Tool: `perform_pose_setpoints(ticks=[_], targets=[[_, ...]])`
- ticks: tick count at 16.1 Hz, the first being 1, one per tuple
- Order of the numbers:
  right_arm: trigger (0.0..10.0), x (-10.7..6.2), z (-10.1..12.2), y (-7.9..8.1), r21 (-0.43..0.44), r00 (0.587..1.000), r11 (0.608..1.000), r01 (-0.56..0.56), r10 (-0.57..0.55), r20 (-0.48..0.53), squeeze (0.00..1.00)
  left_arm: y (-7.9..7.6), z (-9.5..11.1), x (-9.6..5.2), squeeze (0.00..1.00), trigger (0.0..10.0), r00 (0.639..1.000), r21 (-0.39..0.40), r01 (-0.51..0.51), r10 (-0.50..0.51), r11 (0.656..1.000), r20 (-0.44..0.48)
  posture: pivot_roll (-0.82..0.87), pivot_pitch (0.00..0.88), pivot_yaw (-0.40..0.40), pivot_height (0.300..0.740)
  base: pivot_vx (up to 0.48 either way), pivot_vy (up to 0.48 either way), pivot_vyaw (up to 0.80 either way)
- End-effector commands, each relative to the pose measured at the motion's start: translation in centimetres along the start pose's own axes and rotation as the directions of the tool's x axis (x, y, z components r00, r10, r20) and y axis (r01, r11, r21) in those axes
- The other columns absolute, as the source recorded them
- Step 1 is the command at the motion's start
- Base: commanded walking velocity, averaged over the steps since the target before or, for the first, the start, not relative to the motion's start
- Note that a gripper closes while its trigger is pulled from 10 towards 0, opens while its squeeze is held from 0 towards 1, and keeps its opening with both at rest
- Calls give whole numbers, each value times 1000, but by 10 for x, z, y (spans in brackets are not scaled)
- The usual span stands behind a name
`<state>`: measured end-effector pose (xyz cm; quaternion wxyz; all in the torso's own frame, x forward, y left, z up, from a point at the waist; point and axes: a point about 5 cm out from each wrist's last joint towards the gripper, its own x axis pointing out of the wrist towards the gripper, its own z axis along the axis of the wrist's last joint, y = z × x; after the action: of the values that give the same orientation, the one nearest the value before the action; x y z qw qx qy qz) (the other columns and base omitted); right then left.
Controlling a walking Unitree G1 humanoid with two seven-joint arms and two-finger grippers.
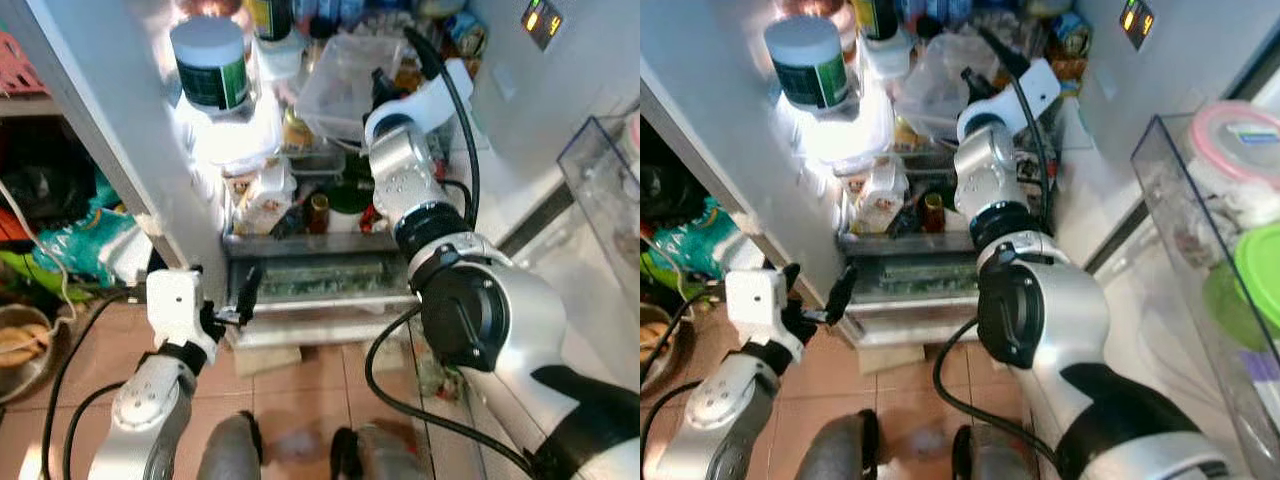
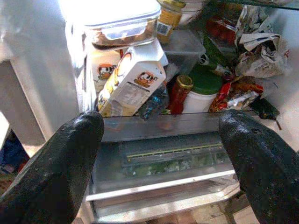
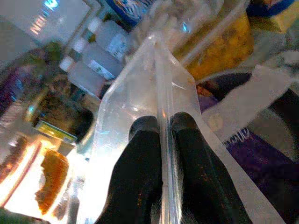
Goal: Restocking fridge
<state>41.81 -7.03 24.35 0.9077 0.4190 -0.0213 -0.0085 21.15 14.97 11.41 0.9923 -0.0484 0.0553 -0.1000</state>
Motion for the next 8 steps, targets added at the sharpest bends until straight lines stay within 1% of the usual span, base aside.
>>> perform_pose_setpoints(ticks=[1, 5, 6, 7, 8], targets=[[10000, 1, 3, 8, 22, 1000, 1000, 3, -4, 4, 0, -5, 0, -7, 0, 10000, 1000, -9, -8, 8, 1000, -11, 225, 250, -76, 740, 0, 0, 0], [10000, 1, 2, 15, 18, 1000, 1000, -22, 22, -3, 0, -11, -3, -20, 0, 10000, 999, -34, -26, 25, 999, -29, 226, 288, -95, 740, 0, 0, 0], [10000, 1, 2, 15, 27, 1000, 999, -26, 26, -2, 20, -11, -3, -22, 0, 10000, 999, -37, -32, 30, 999, -33, 227, 296, -98, 740, 0, 0, 0], [10000, 1, 3, 15, 30, 1000, 999, -28, 28, 0, 639, -11, -3, -24, 0, 10000, 999, -38, -37, 35, 999, -38, 229, 300, -99, 740, 0, 0, 0], [10000, 1, 4, 16, 44, 999, 998, -36, 36, 6, 1000, -11, -3, -26, 0, 10000, 998, -39, -40, 38, 998, -42, 230, 302, -99, 740, 0, 0, 0]])
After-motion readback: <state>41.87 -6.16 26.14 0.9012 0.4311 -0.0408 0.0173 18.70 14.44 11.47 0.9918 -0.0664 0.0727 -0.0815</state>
